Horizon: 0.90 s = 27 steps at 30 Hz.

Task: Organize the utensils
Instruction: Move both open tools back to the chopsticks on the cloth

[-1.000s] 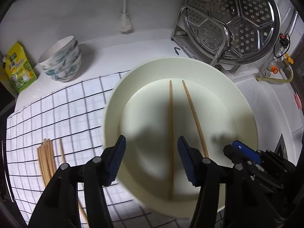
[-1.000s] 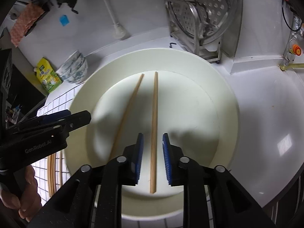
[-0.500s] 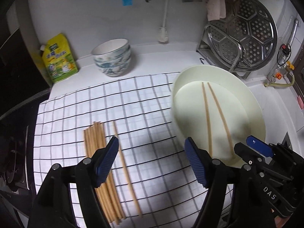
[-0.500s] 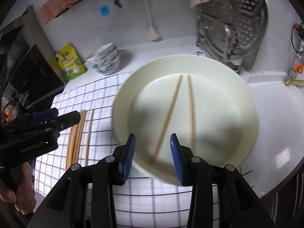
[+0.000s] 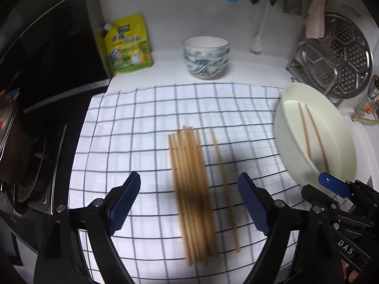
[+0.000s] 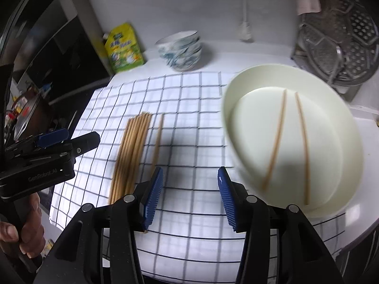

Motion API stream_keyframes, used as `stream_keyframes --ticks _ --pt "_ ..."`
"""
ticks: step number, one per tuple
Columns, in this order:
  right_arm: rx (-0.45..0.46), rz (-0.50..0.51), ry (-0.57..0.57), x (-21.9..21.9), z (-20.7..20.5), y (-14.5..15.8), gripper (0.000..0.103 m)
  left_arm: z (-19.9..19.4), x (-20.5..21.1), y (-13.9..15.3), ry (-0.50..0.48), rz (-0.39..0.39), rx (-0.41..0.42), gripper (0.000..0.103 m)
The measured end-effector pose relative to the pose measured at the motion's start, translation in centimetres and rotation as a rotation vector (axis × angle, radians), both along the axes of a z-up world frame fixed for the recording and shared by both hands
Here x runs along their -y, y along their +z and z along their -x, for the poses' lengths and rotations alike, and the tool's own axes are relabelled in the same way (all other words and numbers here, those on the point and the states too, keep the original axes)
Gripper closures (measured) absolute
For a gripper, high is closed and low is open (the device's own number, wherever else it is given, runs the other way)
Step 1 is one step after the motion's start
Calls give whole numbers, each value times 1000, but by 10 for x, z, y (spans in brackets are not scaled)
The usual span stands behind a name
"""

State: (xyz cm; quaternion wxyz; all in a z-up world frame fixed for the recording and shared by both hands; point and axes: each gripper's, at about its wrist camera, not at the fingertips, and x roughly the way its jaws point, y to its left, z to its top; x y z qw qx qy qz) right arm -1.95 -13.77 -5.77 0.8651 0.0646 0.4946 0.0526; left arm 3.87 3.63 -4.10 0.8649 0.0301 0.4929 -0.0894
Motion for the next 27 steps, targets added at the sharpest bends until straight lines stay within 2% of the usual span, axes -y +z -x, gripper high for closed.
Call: stream_keyframes --ticks 6,13,19,27 --pt "-61 -8 27 -31 -9 -30 56 -2 -33 -26 55 -30 -23 15" --pt "-101 9 41 -56 -17 -64 54 -2 -54 -64 63 -52 -77 15" --pt "-117 57 28 -67 -22 -84 54 -3 -62 -83 62 -39 -97 15" --pt "-114 146 22 -73 -28 -96 54 -3 -57 -96 49 -16 -113 14"
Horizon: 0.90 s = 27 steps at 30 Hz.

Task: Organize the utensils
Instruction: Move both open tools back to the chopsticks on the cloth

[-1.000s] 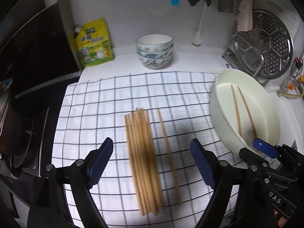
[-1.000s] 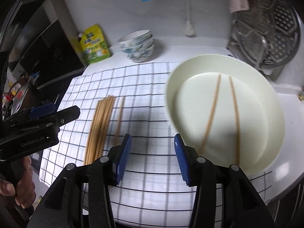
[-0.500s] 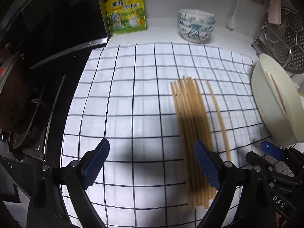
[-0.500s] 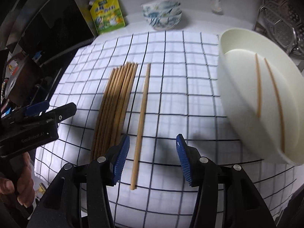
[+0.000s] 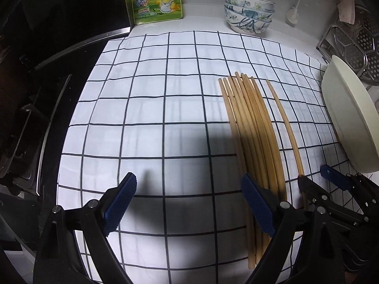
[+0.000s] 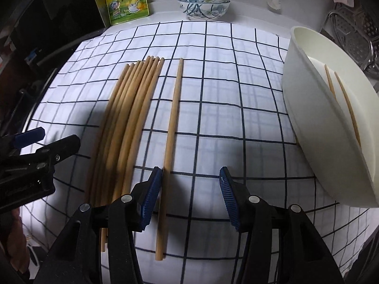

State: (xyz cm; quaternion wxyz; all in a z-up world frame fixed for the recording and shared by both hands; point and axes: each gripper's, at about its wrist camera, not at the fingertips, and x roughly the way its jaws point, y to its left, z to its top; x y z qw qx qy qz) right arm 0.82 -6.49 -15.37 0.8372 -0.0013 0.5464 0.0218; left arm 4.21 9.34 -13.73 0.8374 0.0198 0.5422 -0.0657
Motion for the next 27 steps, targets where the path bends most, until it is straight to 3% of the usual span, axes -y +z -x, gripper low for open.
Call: stream_keyframes --ticks 14,19,25,27 --pt "4 -3 -33 20 4 1 54 -8 16 -15 -18 -34 -2 13" --pt "9 -8 -21 16 3 1 54 -4 18 -17 -14 -87 -1 13" --pt "16 8 -15 16 2 1 54 1 13 -16 -5 -82 -6 15" --pt "18 13 -9 17 0 1 54 0 13 -16 -6 -77 -2 21"
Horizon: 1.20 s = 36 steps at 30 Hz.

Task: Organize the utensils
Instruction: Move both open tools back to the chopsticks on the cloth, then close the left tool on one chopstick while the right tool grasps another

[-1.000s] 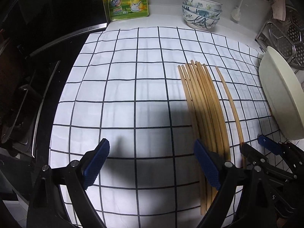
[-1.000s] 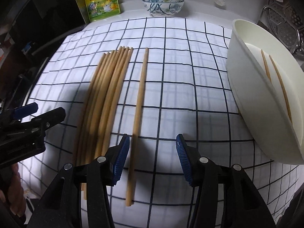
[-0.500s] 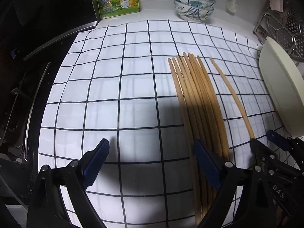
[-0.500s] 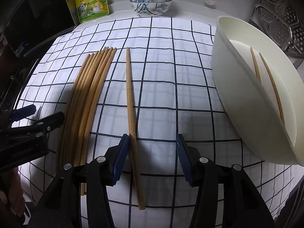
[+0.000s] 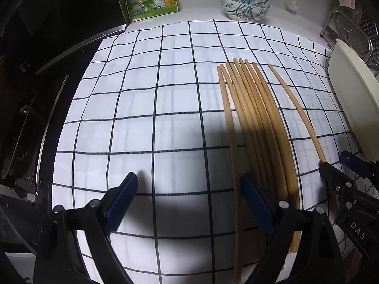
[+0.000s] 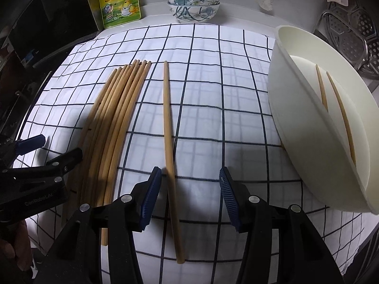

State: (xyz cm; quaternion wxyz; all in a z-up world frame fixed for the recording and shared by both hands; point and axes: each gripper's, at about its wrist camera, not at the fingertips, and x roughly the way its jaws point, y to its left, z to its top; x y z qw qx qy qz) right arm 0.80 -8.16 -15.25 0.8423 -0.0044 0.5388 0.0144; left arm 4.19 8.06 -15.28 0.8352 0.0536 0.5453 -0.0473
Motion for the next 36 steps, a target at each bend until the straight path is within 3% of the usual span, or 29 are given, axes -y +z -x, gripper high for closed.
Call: stream_keyframes --ticks 8,10,12,13,14,23,30,36 --pt "11 23 48 -7 -8 -4 57 0 12 5 -21 42 7 55" --pt "11 8 76 -10 -8 -3 68 0 15 5 -32 50 3 64" --pt "9 2 97 -13 -9 -3 79 -1 18 6 -44 56 -2 80" --pt "9 1 106 -15 -9 -3 93 -2 18 7 -47 61 -7 85" --pt "6 3 111 -16 -9 -2 97 -2 18 7 -50 66 -11 95" --pt "7 -77 92 -13 -4 11 97 -1 9 22 -58 98 -25 96" --pt "67 -147 94 -4 1 50 97 2 6 59 -42 103 18 96" --pt "138 -175 67 25 6 88 97 2 32 100 -73 126 88 96"
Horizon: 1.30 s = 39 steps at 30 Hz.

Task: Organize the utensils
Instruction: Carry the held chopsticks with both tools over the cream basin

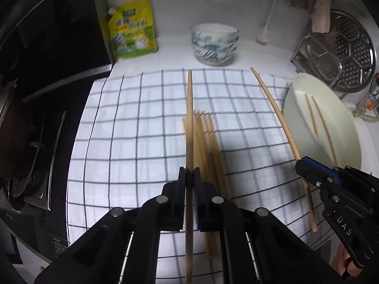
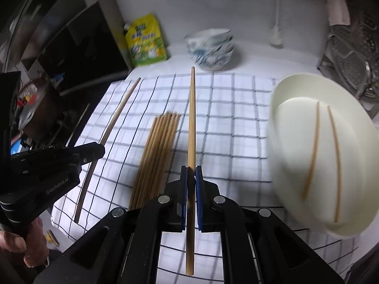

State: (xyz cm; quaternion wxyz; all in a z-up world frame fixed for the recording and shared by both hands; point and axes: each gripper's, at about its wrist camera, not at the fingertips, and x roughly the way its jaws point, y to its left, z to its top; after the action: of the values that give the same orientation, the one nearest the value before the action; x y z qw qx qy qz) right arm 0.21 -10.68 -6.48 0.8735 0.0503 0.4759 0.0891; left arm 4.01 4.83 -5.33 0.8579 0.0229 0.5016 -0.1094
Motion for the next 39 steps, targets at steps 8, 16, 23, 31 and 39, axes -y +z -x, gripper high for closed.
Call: stream_keyframes --ticks 8,16,23,31,39 --pt "64 9 -135 82 9 32 97 -7 86 36 -122 64 66 96" --pt "56 20 -300 187 18 27 97 -18 201 42 -269 104 81 96" --pt "-6 21 -328 229 4 2 97 -34 263 16 -300 88 45 96" --pt "-68 -5 -294 242 -13 -31 97 -46 287 -16 -290 31 -10 96" --pt "-93 -21 -285 248 -17 -45 96 -49 294 -35 -279 -18 -42 87"
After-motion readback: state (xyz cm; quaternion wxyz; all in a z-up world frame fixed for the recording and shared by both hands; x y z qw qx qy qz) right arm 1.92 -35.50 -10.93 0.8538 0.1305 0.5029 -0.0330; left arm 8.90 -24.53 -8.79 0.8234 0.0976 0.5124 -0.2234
